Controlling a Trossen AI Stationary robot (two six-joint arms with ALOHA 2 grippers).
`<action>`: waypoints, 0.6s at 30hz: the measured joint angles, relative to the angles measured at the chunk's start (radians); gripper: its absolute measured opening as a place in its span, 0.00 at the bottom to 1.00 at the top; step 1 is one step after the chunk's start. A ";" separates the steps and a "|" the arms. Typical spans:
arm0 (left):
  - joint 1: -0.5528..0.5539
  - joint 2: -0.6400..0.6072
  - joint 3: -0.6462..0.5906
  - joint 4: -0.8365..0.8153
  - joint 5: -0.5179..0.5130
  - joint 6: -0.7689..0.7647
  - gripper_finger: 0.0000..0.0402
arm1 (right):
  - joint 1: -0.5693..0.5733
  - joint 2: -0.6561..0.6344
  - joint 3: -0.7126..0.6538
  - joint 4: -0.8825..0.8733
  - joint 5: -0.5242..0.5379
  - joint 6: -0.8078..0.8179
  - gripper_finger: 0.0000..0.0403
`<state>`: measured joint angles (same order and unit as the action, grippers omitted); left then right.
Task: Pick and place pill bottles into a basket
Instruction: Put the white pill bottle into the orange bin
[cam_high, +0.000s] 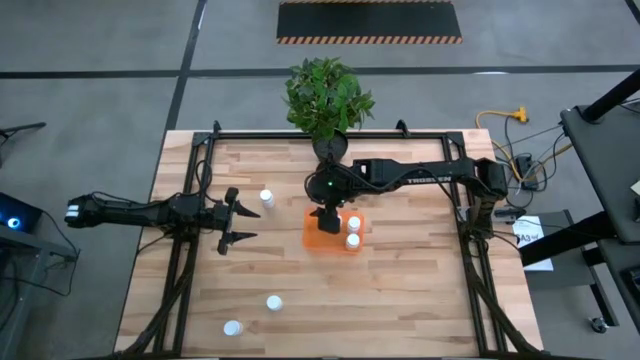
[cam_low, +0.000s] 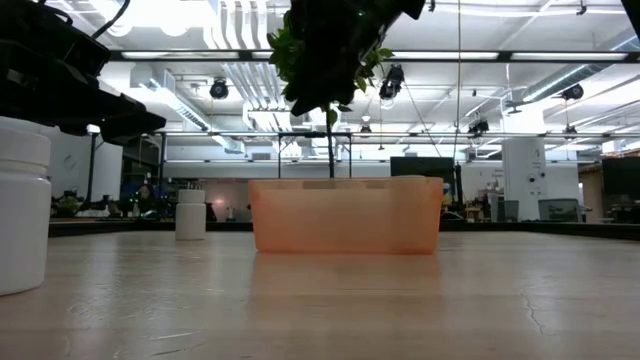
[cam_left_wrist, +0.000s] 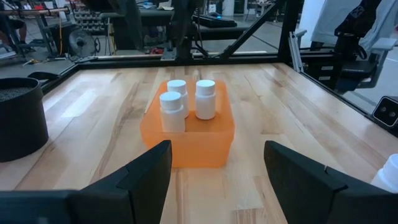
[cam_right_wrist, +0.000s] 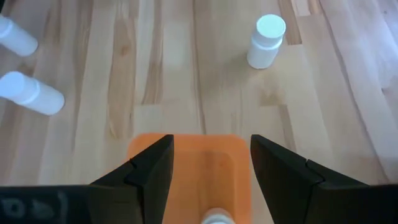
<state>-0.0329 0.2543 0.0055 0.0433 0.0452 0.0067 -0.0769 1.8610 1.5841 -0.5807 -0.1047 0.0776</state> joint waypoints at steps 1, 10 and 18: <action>0.000 0.000 0.000 0.000 0.000 0.000 0.59 | 0.000 0.000 0.000 0.001 0.000 0.008 0.50; 0.000 0.000 0.000 0.000 0.000 0.000 0.59 | 0.041 -0.003 0.000 0.019 -0.112 0.025 0.50; 0.000 0.000 0.000 0.000 0.000 0.000 0.59 | 0.091 -0.037 -0.002 0.046 -0.104 0.032 0.50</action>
<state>-0.0330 0.2546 0.0055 0.0433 0.0456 0.0071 0.0137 1.8239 1.5821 -0.5343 -0.2088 0.1094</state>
